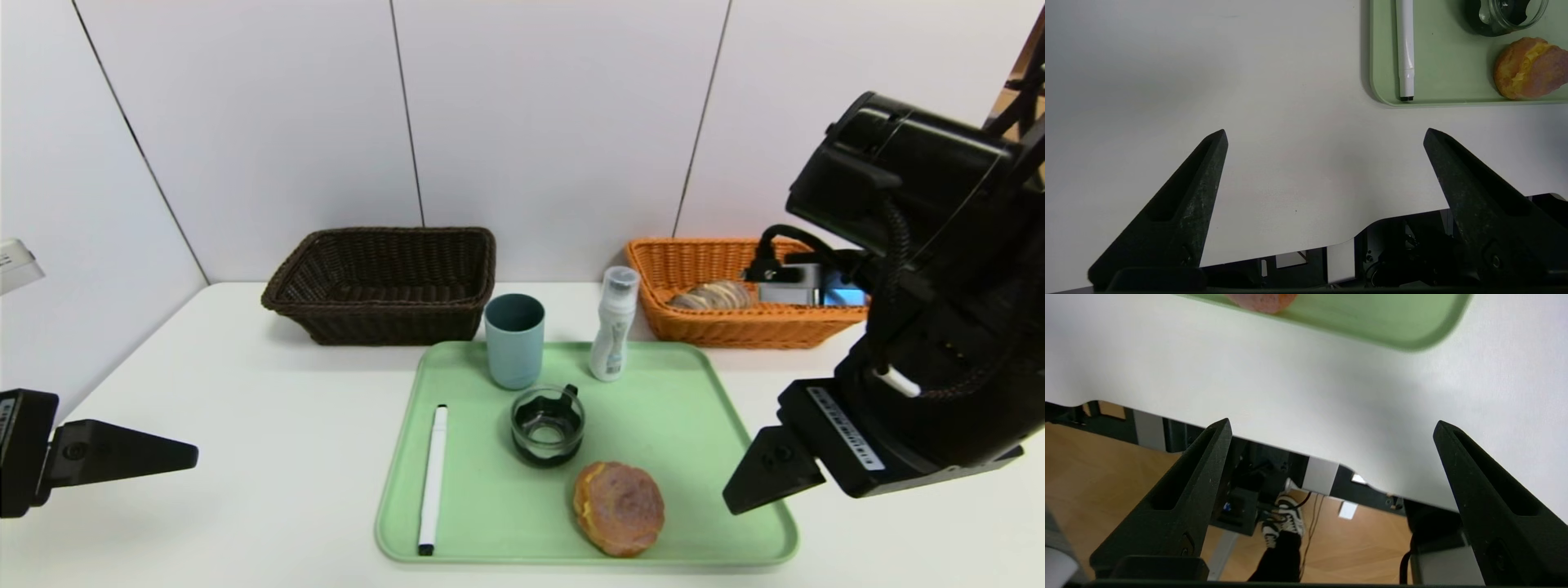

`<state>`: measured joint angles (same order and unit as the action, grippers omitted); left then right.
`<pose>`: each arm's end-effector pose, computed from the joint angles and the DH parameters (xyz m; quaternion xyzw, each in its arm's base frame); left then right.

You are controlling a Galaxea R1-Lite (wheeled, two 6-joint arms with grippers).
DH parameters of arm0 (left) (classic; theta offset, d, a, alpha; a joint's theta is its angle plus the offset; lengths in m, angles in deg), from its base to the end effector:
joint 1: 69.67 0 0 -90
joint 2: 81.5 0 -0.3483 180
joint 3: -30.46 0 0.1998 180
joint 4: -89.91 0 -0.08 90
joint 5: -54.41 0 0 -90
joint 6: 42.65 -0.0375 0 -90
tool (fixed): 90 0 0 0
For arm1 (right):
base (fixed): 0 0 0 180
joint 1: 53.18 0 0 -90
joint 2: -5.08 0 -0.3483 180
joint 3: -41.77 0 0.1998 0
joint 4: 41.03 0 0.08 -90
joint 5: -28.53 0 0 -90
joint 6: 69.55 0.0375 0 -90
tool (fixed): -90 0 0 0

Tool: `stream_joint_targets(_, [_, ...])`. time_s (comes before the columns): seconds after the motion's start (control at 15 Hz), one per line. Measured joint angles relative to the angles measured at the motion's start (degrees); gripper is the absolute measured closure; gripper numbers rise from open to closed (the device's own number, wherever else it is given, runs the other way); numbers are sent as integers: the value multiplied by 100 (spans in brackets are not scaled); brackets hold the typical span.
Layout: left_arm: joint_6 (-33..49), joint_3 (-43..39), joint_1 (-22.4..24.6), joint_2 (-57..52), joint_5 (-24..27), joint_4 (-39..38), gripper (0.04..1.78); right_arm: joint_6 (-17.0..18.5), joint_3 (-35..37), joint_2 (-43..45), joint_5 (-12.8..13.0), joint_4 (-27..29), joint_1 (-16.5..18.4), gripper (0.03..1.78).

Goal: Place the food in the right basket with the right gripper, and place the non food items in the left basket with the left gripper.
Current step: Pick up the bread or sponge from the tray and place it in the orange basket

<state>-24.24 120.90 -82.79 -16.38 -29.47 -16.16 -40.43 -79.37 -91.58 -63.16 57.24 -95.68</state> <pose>0.1078 -0.0292 0.3134 -0.1189 0.4299 -0.0846 0.8910 0.1873 0.1731 0.3159 -0.0163 0.6202 0.1497 0.7698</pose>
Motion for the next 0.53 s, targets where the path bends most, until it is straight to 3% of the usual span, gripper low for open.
stream_joint_targets(0.2, [0,-6,2,4,0,0,13,-33,269,-235,221,-827,-306,12])
stream_joint_targets(0.53, [0,-13,2,63,0,0,13,149,306,-824,317,-1174,-529,12])
